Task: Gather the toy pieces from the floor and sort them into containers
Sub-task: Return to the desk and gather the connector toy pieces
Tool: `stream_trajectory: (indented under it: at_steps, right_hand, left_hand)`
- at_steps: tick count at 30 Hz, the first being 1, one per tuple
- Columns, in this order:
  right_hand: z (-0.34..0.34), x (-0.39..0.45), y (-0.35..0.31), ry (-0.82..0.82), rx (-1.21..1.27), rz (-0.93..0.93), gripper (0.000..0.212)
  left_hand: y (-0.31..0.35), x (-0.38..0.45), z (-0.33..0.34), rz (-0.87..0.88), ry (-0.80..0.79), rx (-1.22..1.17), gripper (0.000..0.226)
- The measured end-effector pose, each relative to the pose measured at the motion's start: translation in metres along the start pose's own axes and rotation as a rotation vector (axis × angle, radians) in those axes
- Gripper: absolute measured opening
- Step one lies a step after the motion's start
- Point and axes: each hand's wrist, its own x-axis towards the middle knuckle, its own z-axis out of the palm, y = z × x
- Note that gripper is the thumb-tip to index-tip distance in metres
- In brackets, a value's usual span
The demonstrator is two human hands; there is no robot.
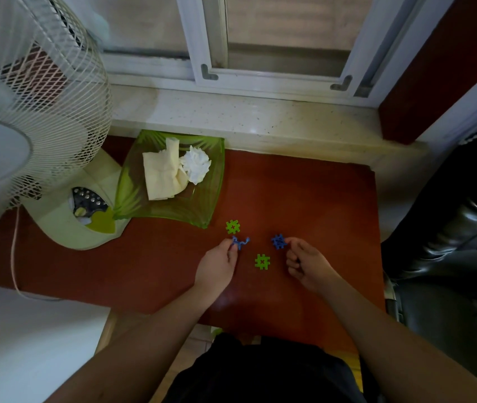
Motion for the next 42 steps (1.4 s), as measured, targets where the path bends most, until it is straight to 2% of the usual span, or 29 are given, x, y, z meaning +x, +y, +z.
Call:
stream_trajectory:
  at_steps: [2, 4, 6, 10, 13, 16, 21, 24, 27, 30, 34, 36, 39, 42]
  right_hand:
    - [0.001, 0.007, -0.009, 0.058, -0.292, -0.073, 0.028]
    - [0.003, 0.013, -0.017, 0.182, -0.732, -0.194, 0.028]
    - [0.007, 0.017, -0.022, 0.185, -1.077, -0.297, 0.03]
    - [0.014, 0.027, -0.022, 0.114, -1.422, -0.335, 0.046]
    - [0.018, 0.033, -0.024, 0.138, -1.477, -0.327, 0.048]
    - [0.016, 0.034, -0.027, 0.139, -1.485, -0.297, 0.053]
    - [0.008, 0.03, -0.027, 0.111, -1.409, -0.316, 0.045]
    - [0.005, 0.024, -0.025, -0.002, -1.352, -0.323, 0.035]
    - [0.013, 0.016, -0.021, -0.199, -1.3, -0.289, 0.028]
    - [0.028, 0.011, -0.011, -0.311, -1.365, -0.29, 0.027]
    - [0.04, 0.013, 0.002, -0.179, -1.502, -0.304, 0.042]
    - [0.04, 0.014, 0.004, -0.096, -1.485, -0.318, 0.05]
    - [0.031, 0.015, 0.004, -0.009, -1.336, -0.337, 0.054]
    - [0.018, 0.014, 0.005, 0.004, -1.318, -0.364, 0.057]
  left_hand:
    - [-0.004, 0.0, -0.001, -0.127, -0.016, -0.073, 0.019]
    - [-0.007, 0.001, -0.002, -0.232, -0.028, -0.109, 0.025]
    - [-0.011, -0.002, 0.0, -0.292, -0.029, -0.1, 0.03]
    - [-0.015, -0.007, 0.001, -0.329, 0.057, -0.08, 0.028]
    - [-0.013, -0.006, -0.004, -0.301, 0.11, -0.079, 0.022]
    - [-0.006, 0.0, -0.008, -0.206, 0.113, -0.028, 0.032]
    - [0.007, 0.023, -0.005, -0.151, -0.035, 0.08, 0.042]
    - [0.01, 0.036, -0.001, -0.151, -0.061, 0.117, 0.048]
    - [0.012, 0.048, 0.0, -0.151, -0.07, 0.187, 0.05]
    - [0.013, 0.055, 0.0, -0.127, -0.113, 0.271, 0.038]
    - [0.015, 0.06, -0.003, -0.12, -0.16, 0.342, 0.033]
    - [0.015, 0.061, -0.004, -0.099, -0.172, 0.365, 0.034]
    - [0.018, 0.05, -0.004, 0.025, -0.205, 0.298, 0.036]
    - [0.022, 0.029, -0.001, 0.165, -0.261, 0.253, 0.038]
